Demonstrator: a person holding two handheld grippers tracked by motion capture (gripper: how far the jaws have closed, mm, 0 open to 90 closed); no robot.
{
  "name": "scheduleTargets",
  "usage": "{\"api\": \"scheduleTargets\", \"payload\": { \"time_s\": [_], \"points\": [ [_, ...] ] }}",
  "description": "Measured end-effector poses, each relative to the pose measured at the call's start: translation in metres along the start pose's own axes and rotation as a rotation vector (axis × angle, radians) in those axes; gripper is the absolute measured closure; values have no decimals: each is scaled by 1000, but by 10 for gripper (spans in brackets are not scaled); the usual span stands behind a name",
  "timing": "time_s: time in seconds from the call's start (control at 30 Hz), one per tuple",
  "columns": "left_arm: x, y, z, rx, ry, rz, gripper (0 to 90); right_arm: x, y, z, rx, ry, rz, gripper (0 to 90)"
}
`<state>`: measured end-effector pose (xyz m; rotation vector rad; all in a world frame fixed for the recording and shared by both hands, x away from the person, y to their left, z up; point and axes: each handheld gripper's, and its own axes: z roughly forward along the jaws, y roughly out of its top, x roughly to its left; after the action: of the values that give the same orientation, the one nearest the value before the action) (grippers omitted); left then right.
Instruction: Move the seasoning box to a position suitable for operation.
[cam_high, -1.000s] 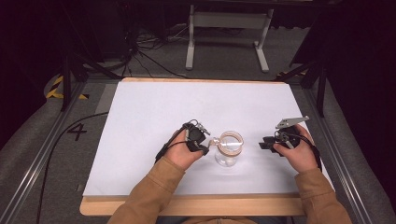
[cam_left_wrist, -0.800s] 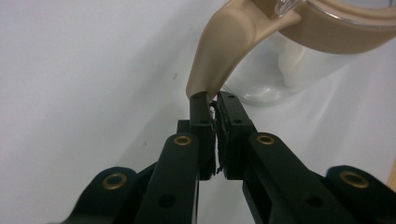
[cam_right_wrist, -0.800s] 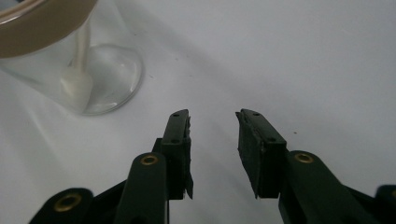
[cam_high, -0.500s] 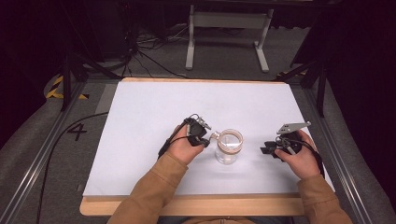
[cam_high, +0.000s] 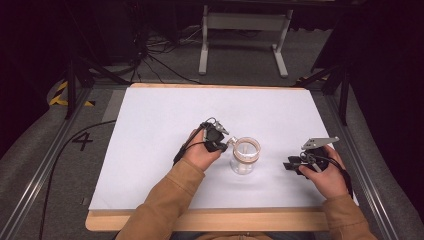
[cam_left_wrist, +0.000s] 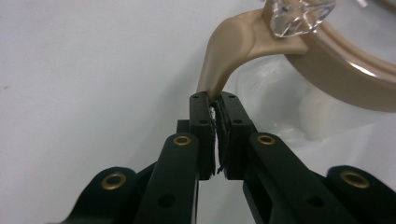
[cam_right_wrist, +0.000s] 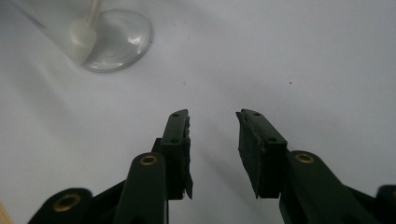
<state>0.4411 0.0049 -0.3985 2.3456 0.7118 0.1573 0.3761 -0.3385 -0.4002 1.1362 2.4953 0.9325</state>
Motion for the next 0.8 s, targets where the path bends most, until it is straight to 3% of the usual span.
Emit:
{"api": "scheduleTargets", "payload": {
  "time_s": [0.17,0.33,0.47,0.8],
  "points": [
    [1,-4,-18,0,-39,-16,836,1,5,4,-2,14,-9,707],
    [3,-13,-42,1,-59,-23,825,4,17,11,-15,59,-42,771],
    [6,-24,-56,-4,-50,-52,814,7,28,21,-13,95,-79,806],
    [11,-42,-68,8,-19,-85,811,14,48,44,12,152,-135,835]
  ]
}}
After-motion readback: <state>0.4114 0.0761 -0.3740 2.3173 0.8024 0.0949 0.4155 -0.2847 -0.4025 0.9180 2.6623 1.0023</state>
